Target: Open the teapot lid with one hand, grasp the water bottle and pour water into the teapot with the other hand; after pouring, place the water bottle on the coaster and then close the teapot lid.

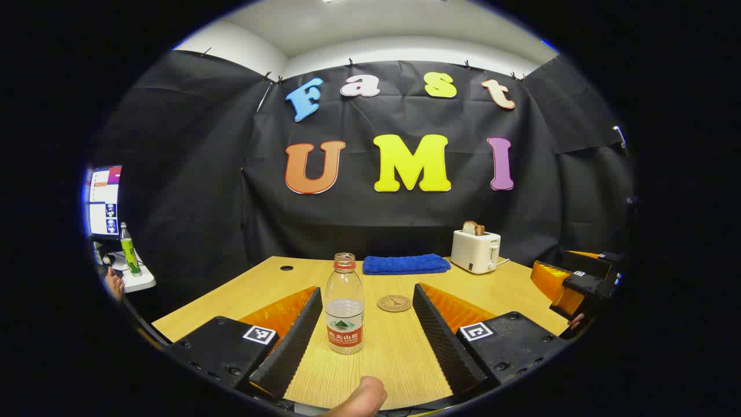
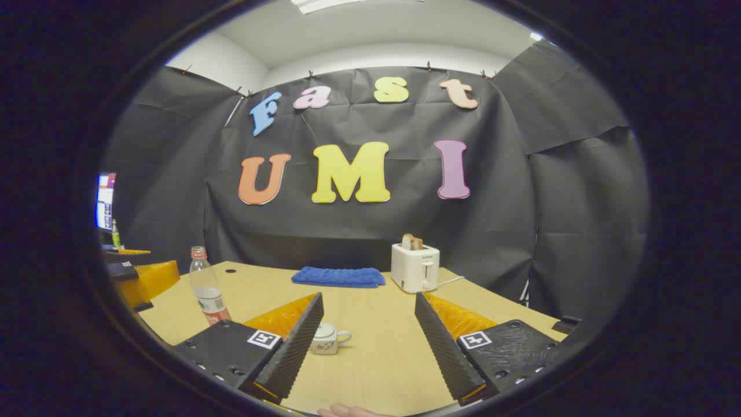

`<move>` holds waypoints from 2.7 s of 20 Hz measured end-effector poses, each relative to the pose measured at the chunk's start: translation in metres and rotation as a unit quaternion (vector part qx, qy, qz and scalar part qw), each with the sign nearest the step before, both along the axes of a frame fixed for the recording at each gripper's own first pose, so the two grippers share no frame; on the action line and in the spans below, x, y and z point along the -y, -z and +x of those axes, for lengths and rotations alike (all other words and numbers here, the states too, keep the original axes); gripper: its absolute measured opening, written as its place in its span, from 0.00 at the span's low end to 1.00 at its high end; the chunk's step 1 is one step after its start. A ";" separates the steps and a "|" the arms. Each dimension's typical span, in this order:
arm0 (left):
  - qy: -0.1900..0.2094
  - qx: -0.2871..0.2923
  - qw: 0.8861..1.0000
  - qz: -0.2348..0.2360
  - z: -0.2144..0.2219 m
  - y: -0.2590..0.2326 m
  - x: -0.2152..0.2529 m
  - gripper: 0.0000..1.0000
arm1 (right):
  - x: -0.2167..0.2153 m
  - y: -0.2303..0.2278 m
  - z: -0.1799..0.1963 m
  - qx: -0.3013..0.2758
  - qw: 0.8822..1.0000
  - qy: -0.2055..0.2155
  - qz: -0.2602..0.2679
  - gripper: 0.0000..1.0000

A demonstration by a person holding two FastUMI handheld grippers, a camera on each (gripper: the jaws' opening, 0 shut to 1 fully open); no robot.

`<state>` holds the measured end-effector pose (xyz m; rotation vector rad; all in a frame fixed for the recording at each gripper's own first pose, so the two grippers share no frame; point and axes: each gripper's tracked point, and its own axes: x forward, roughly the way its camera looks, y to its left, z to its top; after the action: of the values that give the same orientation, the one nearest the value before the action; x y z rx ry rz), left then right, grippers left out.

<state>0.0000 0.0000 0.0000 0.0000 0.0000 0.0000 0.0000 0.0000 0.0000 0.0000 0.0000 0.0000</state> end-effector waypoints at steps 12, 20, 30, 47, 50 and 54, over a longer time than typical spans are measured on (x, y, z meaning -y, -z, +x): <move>-0.030 -0.030 0.999 -0.013 0.017 0.024 -0.031 0.99 | 0.006 0.024 0.016 -0.018 1.000 0.006 -0.023 0.97; -0.031 -0.040 0.999 -0.013 0.025 0.036 -0.034 0.99 | -0.030 0.053 0.057 -0.047 0.998 -0.036 -0.027 0.96; -0.029 -0.052 0.998 -0.002 0.038 0.055 -0.039 0.99 | -0.078 0.090 0.113 -0.087 0.992 -0.084 -0.016 0.74; 0.011 -0.076 0.997 -0.021 0.054 0.090 -0.016 0.99 | -0.086 0.102 0.133 -0.087 0.990 -0.110 -0.017 0.00; 0.013 -0.072 0.997 -0.019 0.059 0.094 -0.016 0.99 | -0.086 0.089 0.129 -0.075 0.990 -0.118 -0.007 0.00; 0.008 -0.054 0.999 -0.001 0.072 0.098 -0.024 0.99 | -0.078 0.073 0.122 -0.060 0.990 -0.124 0.005 0.00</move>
<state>0.0717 0.0239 -0.0984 -0.0018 0.1077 -0.0165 0.1218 0.0782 -0.0735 0.0098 0.1212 0.2492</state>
